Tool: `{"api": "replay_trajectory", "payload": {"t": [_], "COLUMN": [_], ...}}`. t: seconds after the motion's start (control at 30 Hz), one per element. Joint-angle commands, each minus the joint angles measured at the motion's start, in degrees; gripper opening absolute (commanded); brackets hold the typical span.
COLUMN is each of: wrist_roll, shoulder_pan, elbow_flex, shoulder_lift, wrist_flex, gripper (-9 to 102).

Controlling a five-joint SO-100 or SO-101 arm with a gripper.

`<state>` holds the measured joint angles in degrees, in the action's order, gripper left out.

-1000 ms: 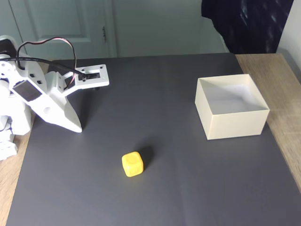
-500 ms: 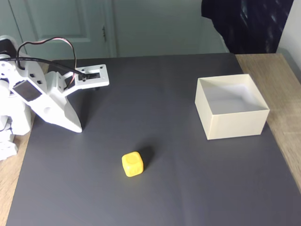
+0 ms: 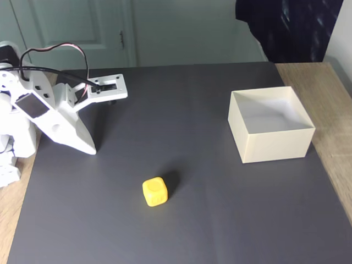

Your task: Grasp a cube block and put it in the white box.

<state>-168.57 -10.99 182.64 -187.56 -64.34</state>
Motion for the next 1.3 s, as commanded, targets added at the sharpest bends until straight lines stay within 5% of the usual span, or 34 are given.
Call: {"api": "replay_trajectory", "payload": {"t": [0.0,0.87,1.27], "wrist_roll": [0.18,-6.33,-14.41], "shoulder_pan": [-0.18,-1.23,-8.35], "elbow_flex": [-0.18,-4.22,-29.09], "shoulder_lift": [-0.44,0.62,36.21], "wrist_flex": [-0.35,5.63,16.08], "gripper": [0,0,1]}}
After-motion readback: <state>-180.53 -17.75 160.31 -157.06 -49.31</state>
